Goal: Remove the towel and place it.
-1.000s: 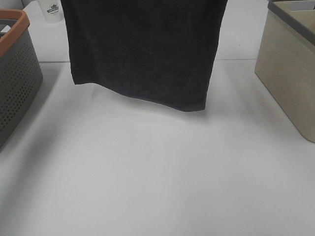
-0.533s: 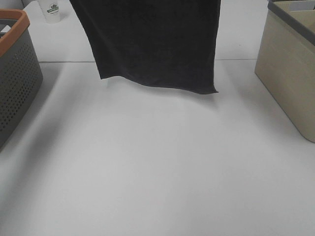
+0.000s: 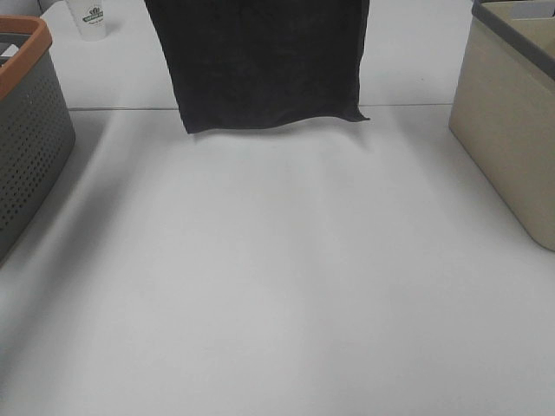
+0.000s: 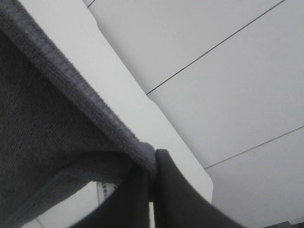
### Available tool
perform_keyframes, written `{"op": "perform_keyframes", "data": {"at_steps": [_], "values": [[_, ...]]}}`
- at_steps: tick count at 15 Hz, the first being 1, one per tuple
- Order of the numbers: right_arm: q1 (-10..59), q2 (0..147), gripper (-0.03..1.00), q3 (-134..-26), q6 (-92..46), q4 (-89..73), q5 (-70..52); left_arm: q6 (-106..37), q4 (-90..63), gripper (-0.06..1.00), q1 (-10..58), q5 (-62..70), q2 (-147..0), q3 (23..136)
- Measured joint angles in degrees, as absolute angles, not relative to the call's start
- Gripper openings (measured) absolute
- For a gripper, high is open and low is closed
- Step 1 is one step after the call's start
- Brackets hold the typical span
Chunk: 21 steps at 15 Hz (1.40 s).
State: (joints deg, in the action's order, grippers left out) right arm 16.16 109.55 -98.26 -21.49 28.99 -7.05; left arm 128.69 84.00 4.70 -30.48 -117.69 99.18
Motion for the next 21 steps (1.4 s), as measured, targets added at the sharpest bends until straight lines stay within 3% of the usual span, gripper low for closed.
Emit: {"op": "perform_keyframes", "data": {"at_steps": [4, 8, 16, 18, 21], "values": [[15.01, 118.2, 0.02, -109.89, -19.42, 26.18, -6.53, 127.37, 89.04, 0.0, 4.64, -29.22, -126.68, 113.67], [15.13, 117.91, 0.02, -101.99, -18.28, 22.98, -8.65, 124.62, 94.6, 0.0, 4.81, -30.02, -127.08, 108.58], [15.13, 98.72, 0.02, -62.11, -18.11, 19.88, 0.0, 99.24, 80.67, 0.0, 7.45, -34.38, -113.04, 70.82], [18.85, 96.14, 0.02, -51.45, -18.11, 19.88, 2.35, 93.22, 76.72, 0.0, 7.45, -32.66, -108.17, 58.38], [22.69, 95.86, 0.02, -43.09, -18.11, 20.45, 3.38, 91.79, 75.11, 0.0, 7.33, -31.28, -106.91, 49.16]]}}
